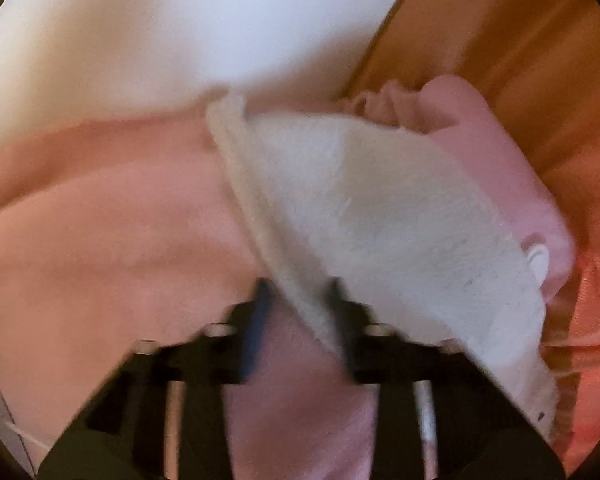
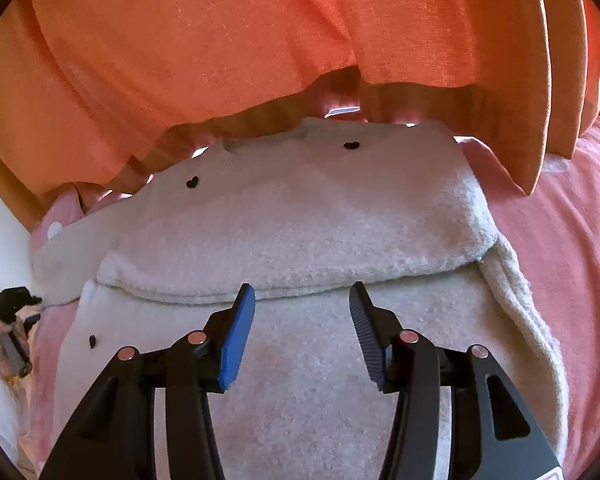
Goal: Fold small clothes
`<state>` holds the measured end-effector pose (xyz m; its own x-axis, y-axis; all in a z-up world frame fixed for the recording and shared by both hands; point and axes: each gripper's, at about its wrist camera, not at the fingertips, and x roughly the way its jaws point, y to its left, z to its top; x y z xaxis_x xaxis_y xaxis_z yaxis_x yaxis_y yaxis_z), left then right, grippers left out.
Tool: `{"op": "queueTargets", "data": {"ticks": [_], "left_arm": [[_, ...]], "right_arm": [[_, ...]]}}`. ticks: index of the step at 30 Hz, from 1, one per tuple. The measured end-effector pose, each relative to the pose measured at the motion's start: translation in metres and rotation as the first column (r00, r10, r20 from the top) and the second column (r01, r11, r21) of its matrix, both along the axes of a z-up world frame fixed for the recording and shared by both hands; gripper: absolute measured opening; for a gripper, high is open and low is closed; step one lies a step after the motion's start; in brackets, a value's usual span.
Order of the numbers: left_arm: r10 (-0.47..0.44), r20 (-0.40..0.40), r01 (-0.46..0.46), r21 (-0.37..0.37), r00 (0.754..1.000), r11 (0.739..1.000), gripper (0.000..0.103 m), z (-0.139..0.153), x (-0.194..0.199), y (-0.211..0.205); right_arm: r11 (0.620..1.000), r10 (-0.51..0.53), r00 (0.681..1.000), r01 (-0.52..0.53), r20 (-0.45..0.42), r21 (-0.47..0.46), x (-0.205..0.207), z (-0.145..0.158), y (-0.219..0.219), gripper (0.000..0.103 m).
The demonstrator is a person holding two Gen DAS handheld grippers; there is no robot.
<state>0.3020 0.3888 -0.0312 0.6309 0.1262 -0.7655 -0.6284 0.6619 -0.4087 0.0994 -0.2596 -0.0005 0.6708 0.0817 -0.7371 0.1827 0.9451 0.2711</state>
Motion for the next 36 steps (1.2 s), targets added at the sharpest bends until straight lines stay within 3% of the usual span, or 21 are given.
{"op": "queueTargets", "data": {"ticks": [1, 3, 5, 8, 10, 12, 14, 15, 17, 19, 20, 21, 23, 24, 26, 29, 31, 33, 36], "left_arm": [[-0.022, 0.040, 0.022, -0.002, 0.999, 1.000, 0.005, 0.012, 0.003, -0.009], [-0.061, 0.104, 0.054, 0.066, 0.993, 0.996, 0.005, 0.041, 0.003, -0.033], [-0.181, 0.184, 0.148, 0.178, 0.966, 0.973, 0.005, 0.084, 0.004, -0.083], [-0.410, 0.314, 0.333, 0.271, 0.856, 0.903, 0.005, 0.143, -0.011, -0.182], [-0.549, 0.357, 0.468, 0.294, 0.756, 0.834, 0.005, 0.161, -0.023, -0.254], [-0.673, 0.332, 0.610, 0.286, 0.660, 0.739, 0.006, 0.153, -0.034, -0.334], [-0.755, 0.258, 0.714, 0.248, 0.603, 0.655, 0.008, 0.117, -0.044, -0.403], [-0.779, 0.228, 0.749, 0.221, 0.583, 0.625, 0.009, 0.097, -0.048, -0.424], [-0.809, 0.159, 0.801, 0.128, 0.566, 0.585, 0.013, 0.047, -0.056, -0.450], [-0.797, 0.121, 0.798, 0.051, 0.591, 0.600, 0.025, 0.015, -0.072, -0.442], [-0.774, 0.123, 0.778, 0.024, 0.621, 0.628, 0.035, 0.005, -0.075, -0.432], [-0.756, 0.112, 0.759, 0.023, 0.645, 0.651, 0.044, 0.004, -0.078, -0.422], [-0.728, 0.114, 0.729, 0.041, 0.676, 0.683, 0.048, 0.010, -0.076, -0.398], [-0.696, 0.124, 0.695, 0.060, 0.707, 0.717, 0.057, 0.015, -0.076, -0.384], [-0.623, 0.132, 0.616, 0.092, 0.771, 0.782, 0.069, 0.021, -0.073, -0.359], [-0.543, 0.120, 0.542, 0.040, 0.831, 0.839, 0.069, 0.014, -0.063, -0.331], [-0.504, 0.091, 0.504, 0.028, 0.859, 0.863, 0.069, 0.007, -0.058, -0.321], [-0.476, 0.054, 0.473, 0.058, 0.878, 0.879, 0.069, 0.005, -0.053, -0.308], [-0.442, 0.030, 0.441, 0.039, 0.896, 0.897, 0.069, -0.007, -0.057, -0.287]], "right_arm": [[1.000, -0.001, 1.000, 0.001, 0.003, -0.003, 0.000, 0.000, 0.000, 0.051], [1.000, -0.005, 1.000, 0.005, 0.011, -0.005, 0.001, 0.001, 0.000, 0.052], [1.000, -0.006, 1.000, 0.006, 0.016, 0.002, 0.002, 0.002, 0.000, 0.052], [1.000, -0.009, 1.000, 0.009, 0.025, 0.015, 0.002, 0.005, 0.000, 0.052], [1.000, -0.015, 0.999, 0.015, 0.032, 0.021, 0.001, 0.007, -0.002, 0.054], [1.000, -0.021, 0.999, 0.021, 0.033, 0.009, 0.001, 0.006, -0.005, 0.060], [0.999, -0.040, 0.999, 0.040, 0.021, -0.029, 0.002, 0.004, -0.012, 0.060], [0.998, -0.046, 0.999, 0.046, 0.015, -0.040, 0.002, 0.002, -0.015, 0.060], [0.996, -0.065, 0.998, 0.065, 0.008, -0.053, 0.002, 0.001, -0.025, 0.061], [0.996, -0.080, 0.997, 0.080, 0.002, -0.029, 0.003, 0.000, -0.036, 0.062], [0.996, -0.084, 0.996, 0.084, 0.003, -0.012, 0.004, 0.000, -0.039, 0.063], [0.996, -0.085, 0.996, 0.085, 0.006, 0.006, 0.005, 0.000, -0.041, 0.065], [0.998, -0.065, 0.998, 0.065, 0.003, 0.026, 0.010, -0.001, -0.038, 0.065], [0.998, -0.055, 0.998, 0.055, 0.004, 0.028, 0.012, -0.001, -0.035, 0.065], [1.000, -0.001, 1.000, 0.001, 0.020, -0.004, 0.018, 0.004, -0.017, 0.065], [0.975, 0.170, 0.984, -0.160, 0.057, -0.157, 0.024, 0.014, 0.034, 0.065], [0.912, 0.312, 0.949, -0.284, 0.049, -0.296, 0.028, 0.016, 0.076, 0.066], [0.824, 0.435, 0.900, -0.390, 0.017, -0.411, 0.029, 0.010, 0.114, 0.066], [0.645, 0.600, 0.798, -0.525, -0.058, -0.555, 0.030, -0.007, 0.163, 0.066]]}}
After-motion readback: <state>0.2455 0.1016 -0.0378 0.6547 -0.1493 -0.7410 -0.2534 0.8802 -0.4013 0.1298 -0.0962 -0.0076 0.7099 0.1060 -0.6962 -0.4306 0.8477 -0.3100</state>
